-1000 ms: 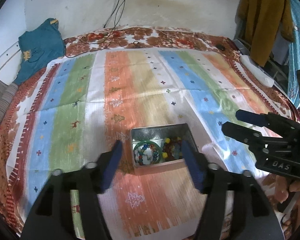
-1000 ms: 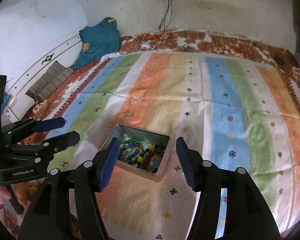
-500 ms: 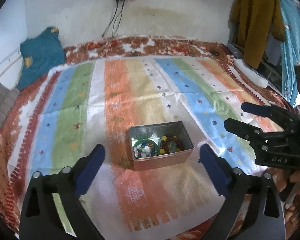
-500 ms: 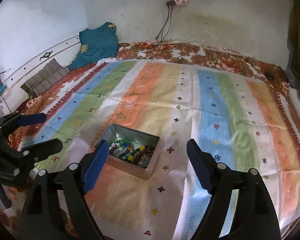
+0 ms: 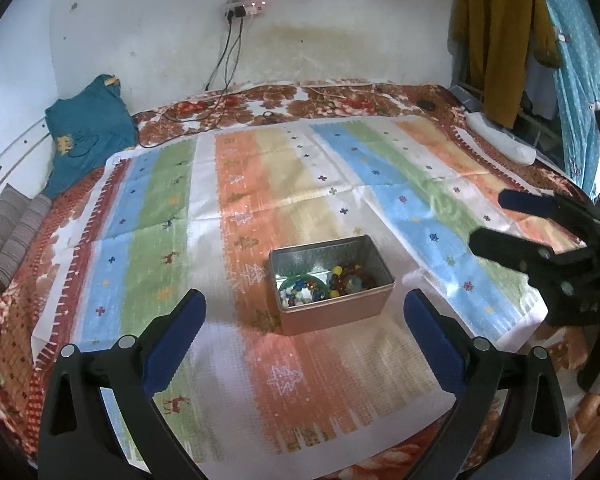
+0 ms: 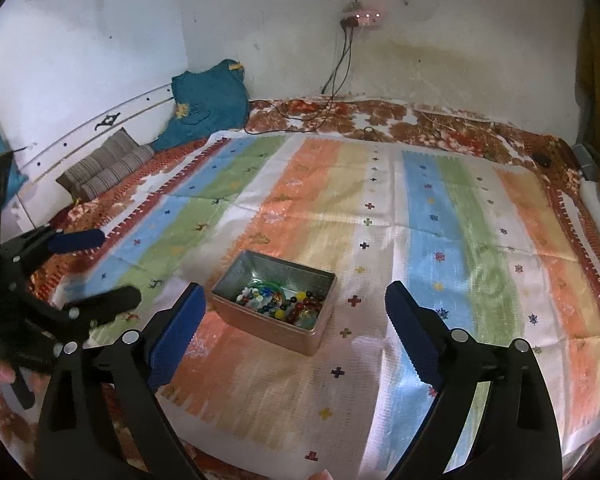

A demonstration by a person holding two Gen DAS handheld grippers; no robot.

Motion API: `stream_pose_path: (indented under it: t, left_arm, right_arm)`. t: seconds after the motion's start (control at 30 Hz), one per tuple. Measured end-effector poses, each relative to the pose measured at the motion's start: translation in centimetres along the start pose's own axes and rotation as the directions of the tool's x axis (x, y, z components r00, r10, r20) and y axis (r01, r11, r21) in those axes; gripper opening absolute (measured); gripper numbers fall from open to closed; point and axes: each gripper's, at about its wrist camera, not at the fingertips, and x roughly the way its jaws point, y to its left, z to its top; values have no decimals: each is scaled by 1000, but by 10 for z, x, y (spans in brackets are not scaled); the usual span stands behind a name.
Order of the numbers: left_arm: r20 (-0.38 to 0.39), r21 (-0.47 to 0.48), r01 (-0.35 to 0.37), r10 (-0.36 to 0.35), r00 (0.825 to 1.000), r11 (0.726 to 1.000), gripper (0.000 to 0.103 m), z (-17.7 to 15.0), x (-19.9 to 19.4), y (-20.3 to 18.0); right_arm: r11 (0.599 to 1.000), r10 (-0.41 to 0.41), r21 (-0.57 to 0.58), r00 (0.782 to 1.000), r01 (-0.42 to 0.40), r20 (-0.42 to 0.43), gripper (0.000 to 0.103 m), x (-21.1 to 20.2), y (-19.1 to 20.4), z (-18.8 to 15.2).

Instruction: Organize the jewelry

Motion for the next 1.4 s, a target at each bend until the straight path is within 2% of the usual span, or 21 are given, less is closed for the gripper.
stream_pose_path:
  t: [0.13, 0.5, 0.67, 1.4]
  left_arm:
    - [8, -8, 7, -7, 1000, 1000, 97, 0, -2, 0]
    - [36, -26, 3, -2, 999, 1000, 97, 2, -9, -2]
    - [87, -35, -16, 19, 996, 999, 97, 4, -18, -1]
    - [110, -9, -64, 65, 992, 998, 97, 2, -23, -7]
  right_arm:
    - [1000, -10, -24, 1000, 10, -18, 92, 3, 3, -5]
    - [999, 19, -36, 1000, -18, 19, 94, -3, 7, -4]
    - [1000, 24, -21, 999, -23, 24, 94, -3, 4, -4]
    - [999, 39, -22, 999, -39, 20, 95, -2, 2, -3]
